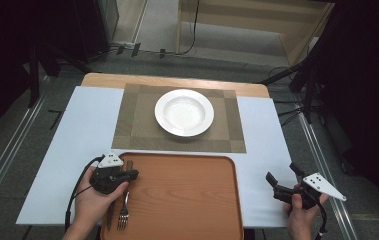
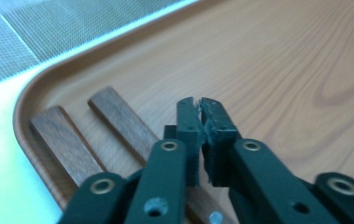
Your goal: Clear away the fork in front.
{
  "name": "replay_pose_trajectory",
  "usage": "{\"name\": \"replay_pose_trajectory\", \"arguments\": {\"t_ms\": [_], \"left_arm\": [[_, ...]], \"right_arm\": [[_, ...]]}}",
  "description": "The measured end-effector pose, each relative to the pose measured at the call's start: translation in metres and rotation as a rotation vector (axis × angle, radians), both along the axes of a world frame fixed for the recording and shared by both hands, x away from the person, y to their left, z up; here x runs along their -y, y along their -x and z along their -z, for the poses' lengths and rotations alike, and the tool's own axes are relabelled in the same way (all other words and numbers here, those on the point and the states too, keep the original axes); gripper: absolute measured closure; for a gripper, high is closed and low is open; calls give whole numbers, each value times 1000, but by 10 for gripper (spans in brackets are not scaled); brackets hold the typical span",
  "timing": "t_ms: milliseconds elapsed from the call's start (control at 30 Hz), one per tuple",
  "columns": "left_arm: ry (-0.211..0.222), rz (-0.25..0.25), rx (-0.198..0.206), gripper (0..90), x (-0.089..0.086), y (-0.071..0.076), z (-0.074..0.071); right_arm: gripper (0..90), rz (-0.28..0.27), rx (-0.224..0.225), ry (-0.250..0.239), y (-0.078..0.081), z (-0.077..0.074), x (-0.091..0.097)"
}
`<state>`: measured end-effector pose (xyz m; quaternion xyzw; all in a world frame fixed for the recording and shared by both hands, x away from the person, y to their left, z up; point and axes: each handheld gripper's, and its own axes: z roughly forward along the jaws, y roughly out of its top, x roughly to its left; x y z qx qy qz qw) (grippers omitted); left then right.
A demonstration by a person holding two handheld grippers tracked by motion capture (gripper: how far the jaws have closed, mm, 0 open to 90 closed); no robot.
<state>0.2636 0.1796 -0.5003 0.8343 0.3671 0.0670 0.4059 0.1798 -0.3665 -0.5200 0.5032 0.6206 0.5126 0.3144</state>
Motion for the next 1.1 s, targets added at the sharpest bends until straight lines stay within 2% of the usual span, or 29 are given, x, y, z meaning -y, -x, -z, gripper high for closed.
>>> {"name": "replay_pose_trajectory", "arguments": {"t_ms": [100,167,233,367,467,567,633,667,700,800,1100], "left_arm": [[58,4,27,721,-2,0,-8],[82,-6,54,644,-2,0,-13],[117,12,43,578,-1,-3,-17],[136,-1,69,386,2,-7,-26],[180,1,66,253,3,-13,-29],[222,17,51,107,3,-20,-30],[231,34,53,69,4,-23,-31],[239,52,56,4,5,-25,-33],[241,65,58,0,6,-26,-34],[237,61,69,0,8,-33,-39],[234,31,86,0,16,-53,-47]], "right_arm": [[0,-1,-1,0,1,0,-1],[0,-4,2,2,1,0,-1],[0,-5,5,6,1,0,-2],[0,-9,9,19,1,0,-3],[0,-12,12,24,1,0,-4],[0,-13,12,25,1,0,-5],[0,-13,10,28,1,0,-5],[0,-15,13,30,1,0,-5],[0,-17,13,33,1,0,-5],[0,-18,12,35,1,0,-6],[0,-19,11,36,1,0,-6]]}}
